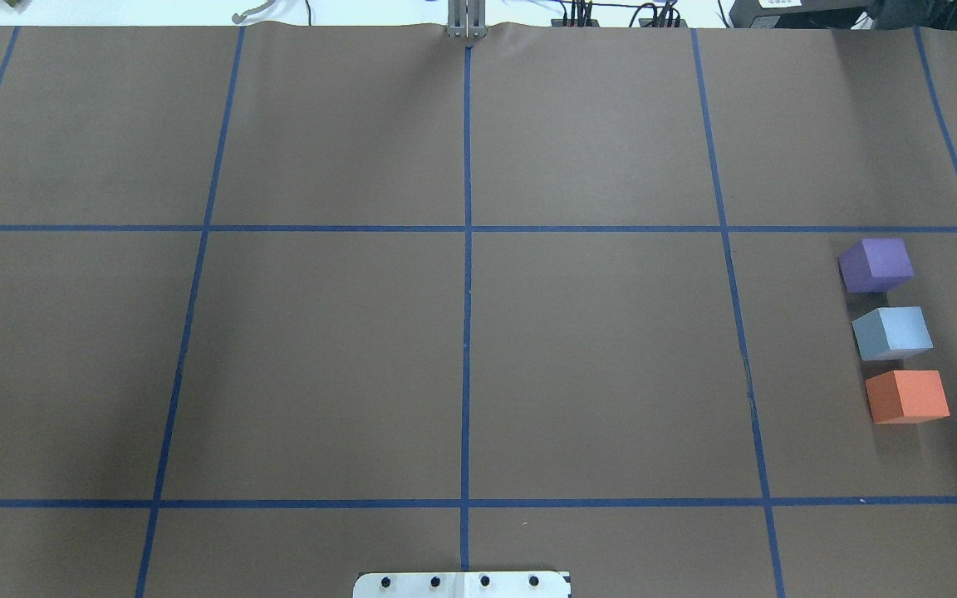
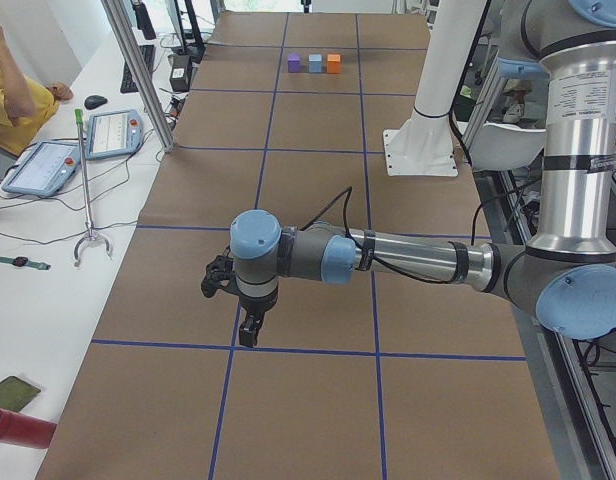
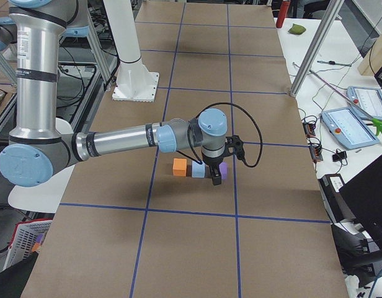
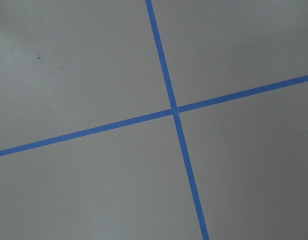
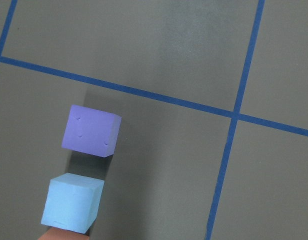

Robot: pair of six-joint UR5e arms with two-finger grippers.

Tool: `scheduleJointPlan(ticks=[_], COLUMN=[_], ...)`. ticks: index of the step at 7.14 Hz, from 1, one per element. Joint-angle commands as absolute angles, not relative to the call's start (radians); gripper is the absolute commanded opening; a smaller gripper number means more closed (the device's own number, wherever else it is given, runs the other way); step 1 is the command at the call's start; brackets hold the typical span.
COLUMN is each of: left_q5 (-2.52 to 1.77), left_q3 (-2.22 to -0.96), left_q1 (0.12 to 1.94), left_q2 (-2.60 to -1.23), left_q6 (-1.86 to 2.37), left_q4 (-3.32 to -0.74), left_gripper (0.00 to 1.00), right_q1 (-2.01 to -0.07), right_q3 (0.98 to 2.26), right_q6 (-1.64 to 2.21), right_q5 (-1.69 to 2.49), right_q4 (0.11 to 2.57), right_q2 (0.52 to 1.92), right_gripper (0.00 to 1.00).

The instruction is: Place blue block between orange and purple blocks

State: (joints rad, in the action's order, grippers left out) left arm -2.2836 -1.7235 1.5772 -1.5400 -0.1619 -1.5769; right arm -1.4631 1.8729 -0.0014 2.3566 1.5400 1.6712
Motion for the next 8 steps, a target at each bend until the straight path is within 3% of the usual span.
scheduleJointPlan(ticks=[1, 8], left_q5=[-2.286, -2.286], left_q3=[-1.724, -1.759], left_q1=[1.577, 1.577], left_q2=[-1.540, -1.532], left_q6=[-0.164, -0.161], left_q4=[-1.577, -1.578], left_gripper=[1.00, 1.00], right_q1=[-1.463, -1.462], right_q3=[1.876, 1.884], right_q6=[-0.002, 0.000], right_q5=[2.361, 2.387], right_q4=[1.536, 1.534], right_q2=[1.669, 1.669], right_gripper=[1.00, 1.00])
